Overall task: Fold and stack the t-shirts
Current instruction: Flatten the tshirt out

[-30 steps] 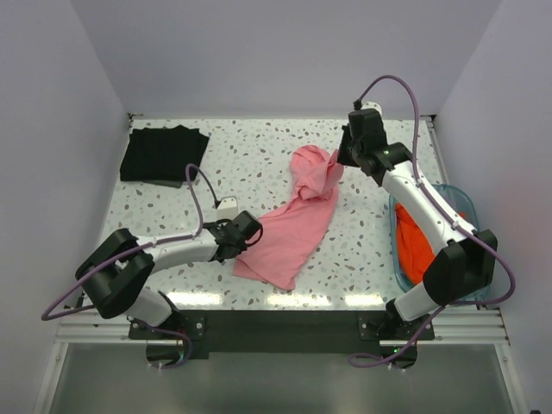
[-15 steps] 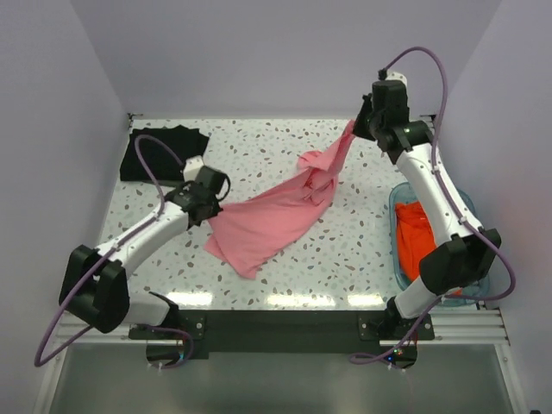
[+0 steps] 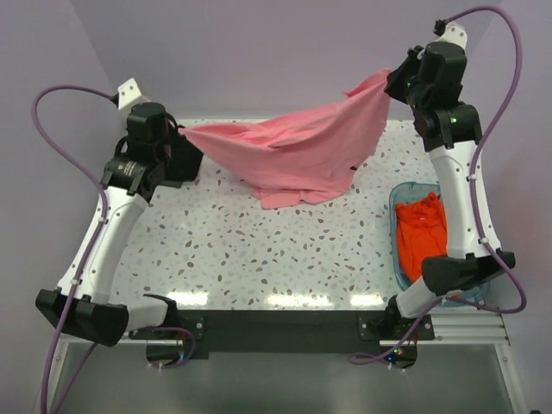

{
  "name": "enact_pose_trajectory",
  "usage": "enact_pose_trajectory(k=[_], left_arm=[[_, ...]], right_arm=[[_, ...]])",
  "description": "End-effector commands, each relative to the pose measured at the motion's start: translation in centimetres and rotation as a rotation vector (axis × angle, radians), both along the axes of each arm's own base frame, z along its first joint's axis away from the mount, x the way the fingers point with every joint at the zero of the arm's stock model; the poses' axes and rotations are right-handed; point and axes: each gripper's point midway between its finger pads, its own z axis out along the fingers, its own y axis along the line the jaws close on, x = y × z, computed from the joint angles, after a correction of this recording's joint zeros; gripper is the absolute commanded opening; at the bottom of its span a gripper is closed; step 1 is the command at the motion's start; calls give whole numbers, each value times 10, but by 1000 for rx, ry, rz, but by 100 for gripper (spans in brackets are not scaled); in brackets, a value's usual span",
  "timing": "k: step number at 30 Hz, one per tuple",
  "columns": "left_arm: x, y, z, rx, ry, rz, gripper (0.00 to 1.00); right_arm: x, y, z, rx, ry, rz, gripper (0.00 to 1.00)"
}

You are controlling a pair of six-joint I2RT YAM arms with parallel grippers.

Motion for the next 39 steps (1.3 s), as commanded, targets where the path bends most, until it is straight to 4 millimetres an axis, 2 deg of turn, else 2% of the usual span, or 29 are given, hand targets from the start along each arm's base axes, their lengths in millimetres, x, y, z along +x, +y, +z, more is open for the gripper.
enact_pose_trajectory(k=[1,2,3,4,5,7,10,14,15,17,18,21,22,23,24,25,26,27,28,30,31,32,33,34,35,36,37,38,39], left_arm=[[-23,7,6,9,-19,-11,0],[-28,8,4,3,-20,-11,0],[-38,10,13,-8,-55,-10,0],[-43,11,9,-9,-54,-12,0],[-48,11,12,-13,-65,-17,0],[-61,12,27,-19,-109,-29,0],[-73,13,51,-28,-170,-45,0],[-81,11,85,-46,-261,-70,0],[-80,11,89,-43,-267,-71,0],[-79,13,99,-40,-289,-60,0],[-73,12,97,-32,-282,-58,0],[-55,9,84,-30,-245,-53,0],[-49,7,73,-27,-221,-51,0],[-41,6,69,-30,-227,-45,0],[-30,4,48,-28,-181,-41,0],[-23,4,38,-31,-160,-37,0],[-16,3,29,-37,-145,-38,0],[-5,0,3,-40,-89,-36,0],[0,-3,-8,-48,-70,-43,0],[11,-8,-42,-60,-4,-44,0],[13,-9,-52,-66,16,-45,0],[15,-9,-64,-75,40,-37,0],[13,-10,-77,-74,66,-37,0],[13,-10,-82,-80,70,-38,0],[10,-9,-86,-83,75,-30,0],[7,-8,-95,-81,94,-25,0],[5,-8,-99,-80,103,-24,0],[3,-7,-100,-81,108,-21,0],[0,-6,-105,-79,120,-19,0]], right_arm=[[-46,-9,62,15,-156,0,0],[-54,-11,67,19,-173,-4,0],[-57,-11,63,15,-170,-2,0],[-73,-16,75,17,-206,-11,0],[-78,-18,77,14,-215,-17,0],[-89,-24,82,-3,-229,-36,0],[-112,-36,102,-8,-292,-81,0],[-136,-52,139,-10,-408,-148,0],[-136,-55,151,-18,-436,-163,0],[-126,-53,156,-31,-439,-156,0],[-106,-46,152,-39,-422,-135,0],[-66,-28,138,-40,-392,-73,0],[-36,-17,116,-48,-339,-32,0],[-17,-10,102,-51,-309,-10,0],[-1,-4,92,-44,-295,9,0],[36,7,53,-50,-213,41,0],[54,15,35,-48,-179,62,0],[67,21,25,-35,-156,79,0],[100,35,-26,-26,-52,124,0],[113,51,-62,10,48,179,0],[114,62,-81,15,95,209,0],[109,68,-88,5,116,211,0],[100,87,-124,-23,191,247,0],[89,95,-135,-37,215,261,0],[70,93,-122,-52,195,243,0],[49,107,-162,-77,287,263,3],[33,107,-171,-85,313,256,8],[3,101,-196,-79,374,238,18],[-17,109,-204,-79,384,262,24]])
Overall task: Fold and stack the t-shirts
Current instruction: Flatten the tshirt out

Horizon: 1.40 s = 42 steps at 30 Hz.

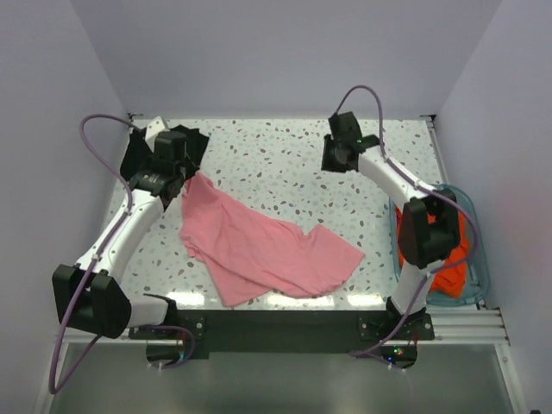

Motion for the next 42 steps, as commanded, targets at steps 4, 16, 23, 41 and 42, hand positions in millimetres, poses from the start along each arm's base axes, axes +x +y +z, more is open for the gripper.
enact_pose_trajectory(k=[4,16,23,41,42], left_arm=[[-6,4,19,-39,-84,21,0],[-20,1,19,-69,-87,-11,0],[-22,-3,18,-85,-89,-25,0],[-25,-1,5,-64,-57,-30,0],[-26,0,3,-59,-50,-24,0]], right_arm=[[-141,-2,29,-20,-56,-2,44],[-296,-5,-83,5,239,-28,54],[-304,1,-125,-32,299,-62,63],[-122,-41,-111,-159,214,-247,0],[-101,-47,-107,-167,212,-262,0]])
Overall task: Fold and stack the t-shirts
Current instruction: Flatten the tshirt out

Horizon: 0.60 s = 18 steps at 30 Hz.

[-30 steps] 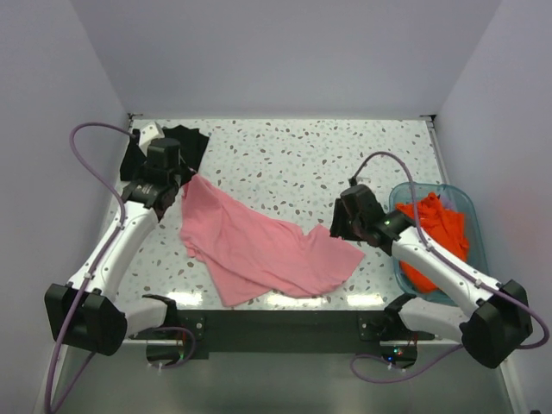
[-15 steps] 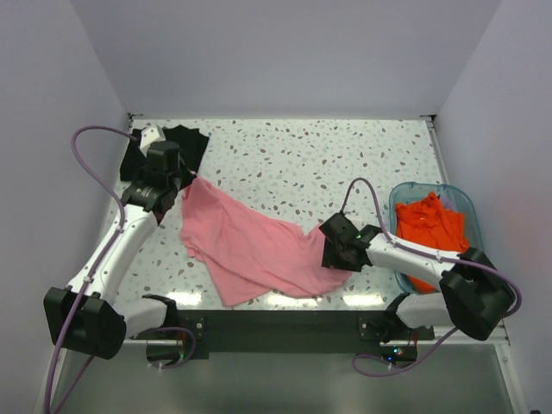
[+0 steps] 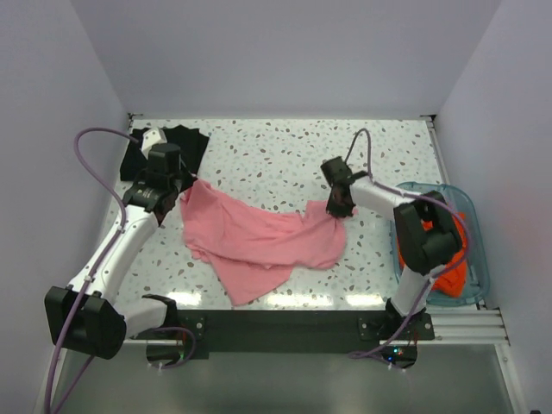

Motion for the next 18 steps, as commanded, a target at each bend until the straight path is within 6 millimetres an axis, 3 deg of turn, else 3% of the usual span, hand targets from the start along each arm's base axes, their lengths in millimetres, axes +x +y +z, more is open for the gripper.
enact_pose_trajectory(k=[1,2,4,5,6,7,8,9,11,12,13,14,15,16,17,18], left_arm=[[-1,5,4,-1,-27,19,0],[-3,6,0,2,-20,20,0],[-5,8,-1,4,-20,24,0],[-7,8,-6,4,-9,24,0],[-7,8,-9,3,-3,23,0],[-8,6,-14,-4,9,17,0],[-9,5,-18,-6,21,12,0],[-10,5,-20,-6,25,11,0],[-12,5,-26,-5,35,10,0],[-13,4,-27,-11,33,4,0],[-14,3,-32,-14,43,2,0],[-15,3,-33,-16,45,-2,0],[-15,1,-35,-20,48,-10,0],[-17,2,-37,-22,53,-6,0],[-17,1,-38,-25,55,-9,0],[-18,0,-38,-27,53,-12,0]], right_arm=[[104,-41,17,-81,-99,-66,0],[151,-45,50,-68,-176,-91,0],[191,-40,65,-43,-207,-81,0],[223,-31,71,-35,-214,-57,1],[236,-24,77,-22,-224,-36,10],[251,-16,104,-2,-253,-15,19],[252,-7,88,6,-213,10,40],[253,-4,94,2,-219,22,49],[237,4,85,-17,-187,54,63],[229,3,120,-11,-258,54,71],[211,6,91,-16,-226,64,73],[200,7,99,-1,-248,66,73],[187,6,128,23,-306,61,73],[162,0,108,11,-266,53,73],[147,7,109,14,-267,70,73],[131,10,129,35,-312,80,73]])
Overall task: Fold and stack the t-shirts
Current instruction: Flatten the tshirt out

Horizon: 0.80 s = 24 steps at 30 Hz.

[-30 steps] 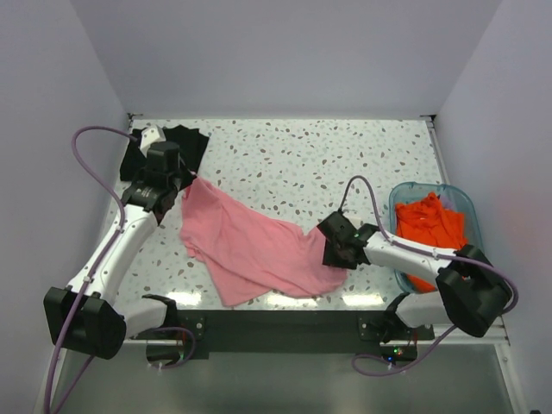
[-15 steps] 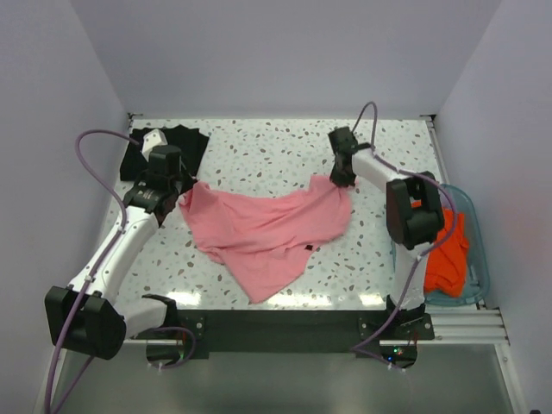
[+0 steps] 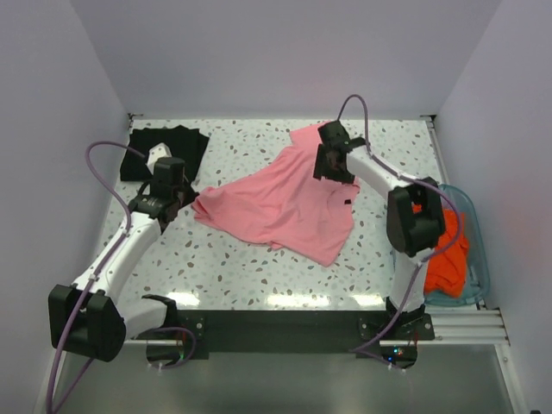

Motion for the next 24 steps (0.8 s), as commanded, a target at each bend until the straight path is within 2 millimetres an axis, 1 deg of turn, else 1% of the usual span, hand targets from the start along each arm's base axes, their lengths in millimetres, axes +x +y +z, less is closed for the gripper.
enact_pose_trajectory(k=[1,3,4,6,7,8,9,10,11,13,16,21,24], left_arm=[[3,-2,10,-38,-55,2,0],[1,-3,10,-43,-59,-1,0],[0,-2,9,-41,-57,-2,0],[-2,-2,9,-42,-58,-3,0],[-3,-2,8,-40,-57,-3,0],[-4,-2,7,-40,-52,-4,0],[-5,-1,6,-37,-51,-4,0],[-6,-1,6,-37,-51,-4,0],[-6,-1,7,-39,-52,-5,0],[-7,-1,7,-41,-55,-5,0],[-8,-2,7,-45,-56,-7,0],[-6,-2,8,-42,-58,-12,0],[-6,-2,8,-39,-58,-11,0]], right_arm=[[-47,11,40,31,-124,31,73],[-74,13,35,47,-115,37,72],[-101,16,26,64,-98,42,71],[-126,17,17,65,-93,44,71],[-150,14,7,71,-73,29,70],[-161,12,0,80,-60,24,69],[-181,11,-8,105,-49,15,67],[-190,9,-20,102,-23,9,67],[-197,10,-17,124,-39,6,66],[-215,12,-28,146,-28,-1,66],[-226,19,-40,175,-12,-7,66],[-230,25,-49,220,-3,-25,64],[-231,28,-51,238,-6,-30,63]])
